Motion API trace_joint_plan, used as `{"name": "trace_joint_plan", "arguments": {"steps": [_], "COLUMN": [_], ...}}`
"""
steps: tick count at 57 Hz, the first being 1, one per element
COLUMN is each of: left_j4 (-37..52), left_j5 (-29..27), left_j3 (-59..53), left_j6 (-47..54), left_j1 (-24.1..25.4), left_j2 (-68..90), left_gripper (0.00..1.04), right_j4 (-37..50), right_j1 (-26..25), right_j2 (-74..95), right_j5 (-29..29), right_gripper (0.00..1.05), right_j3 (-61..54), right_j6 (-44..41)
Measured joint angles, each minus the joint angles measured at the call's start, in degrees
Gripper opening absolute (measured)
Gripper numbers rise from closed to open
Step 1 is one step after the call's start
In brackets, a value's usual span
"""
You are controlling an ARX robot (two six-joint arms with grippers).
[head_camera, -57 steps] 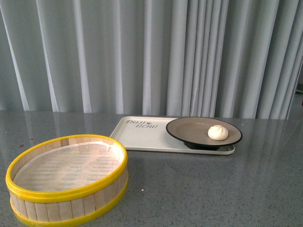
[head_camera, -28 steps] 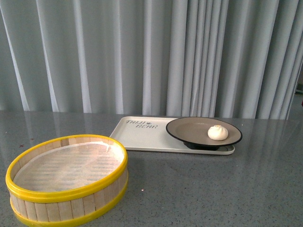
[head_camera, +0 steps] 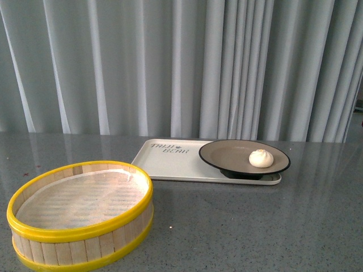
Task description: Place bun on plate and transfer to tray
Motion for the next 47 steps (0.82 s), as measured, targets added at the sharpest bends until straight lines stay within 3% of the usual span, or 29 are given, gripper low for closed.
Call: {"name": "trace_joint_plan", "arguments": {"steps": [18, 47], "left_j4": [0.0, 0.0], "left_j5": [0.0, 0.0], "left_j3": [0.0, 0.0], "left_j6": [0.0, 0.0], "left_j1": [0.0, 0.0], "left_j2": [0.0, 0.0], "left_gripper": [0.98, 0.98], "right_j4": [-0.02, -0.02], "right_j1": [0.0, 0.0], "right_j2": [0.0, 0.0], "right_j5": [-0.02, -0.02], "right_gripper": [0.98, 0.96], "right_j3": [0.0, 0.0], "right_j6": [0.02, 0.02]}}
